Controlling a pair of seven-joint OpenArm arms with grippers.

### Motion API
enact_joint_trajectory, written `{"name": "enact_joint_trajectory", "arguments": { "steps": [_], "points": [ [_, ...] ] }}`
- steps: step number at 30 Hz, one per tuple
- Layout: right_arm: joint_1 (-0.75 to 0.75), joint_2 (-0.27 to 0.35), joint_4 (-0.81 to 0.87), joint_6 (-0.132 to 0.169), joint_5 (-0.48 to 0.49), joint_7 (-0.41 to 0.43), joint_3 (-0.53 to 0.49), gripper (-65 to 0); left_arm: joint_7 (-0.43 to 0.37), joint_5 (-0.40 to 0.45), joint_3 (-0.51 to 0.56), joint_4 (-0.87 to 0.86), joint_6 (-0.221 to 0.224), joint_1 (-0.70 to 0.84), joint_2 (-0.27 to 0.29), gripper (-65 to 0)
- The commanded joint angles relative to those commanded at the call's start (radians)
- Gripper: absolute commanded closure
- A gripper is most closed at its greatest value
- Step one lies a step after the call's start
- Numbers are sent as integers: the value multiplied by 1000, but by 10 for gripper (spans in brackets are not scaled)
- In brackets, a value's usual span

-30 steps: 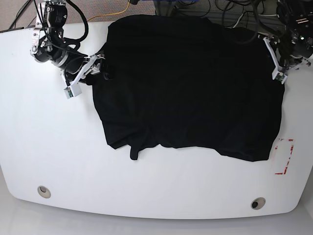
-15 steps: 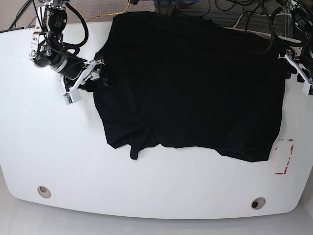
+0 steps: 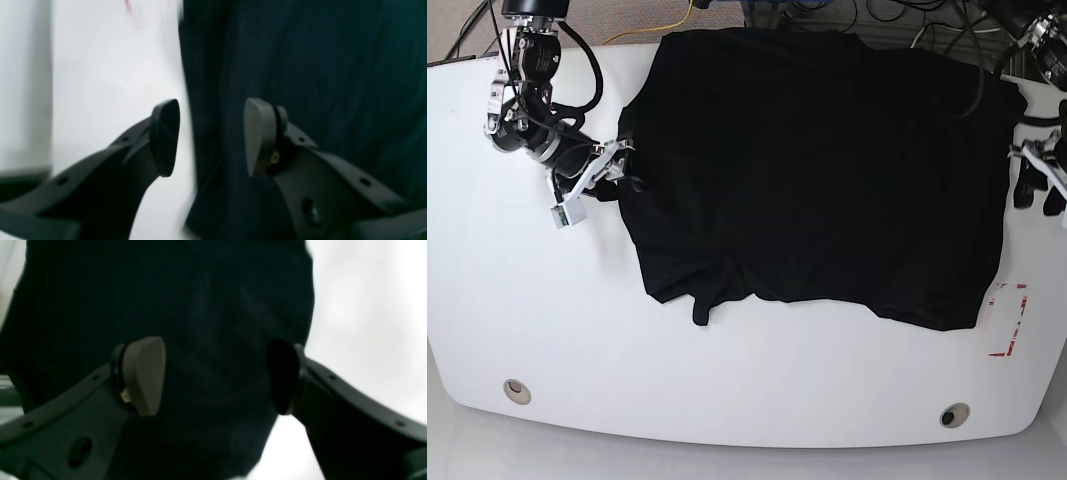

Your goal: Layout the t-shirt on the table in an organized manner, then fold the t-shirt properly

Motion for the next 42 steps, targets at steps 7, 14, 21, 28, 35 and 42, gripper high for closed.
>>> {"name": "enact_joint_trajectory", "arguments": {
  "steps": [7,14,21,28,35,42],
  "points": [
    [115,-25,-89,2,0,5,-41,-428,-119,219,164,-9,181,-110,69,-281],
    [199,-32,-193,2,0,68,-126,-235,-367,502,394,-71,226,-118,118,-281],
    [227,-28,-313,2,0,167,-255,-100,-478,672,474,-192,224,-120,141,-281],
    [222,20,-430,2,0,258,-345,-86,-483,677,474,-341,224,-126,141,-281],
    [222,75,-523,2,0,334,-413,-86,-484,677,476,-410,222,-126,137,-281],
    [269,143,-612,11,-63,381,-454,-87,-484,677,477,-410,222,-124,137,-281]
  ]
}}
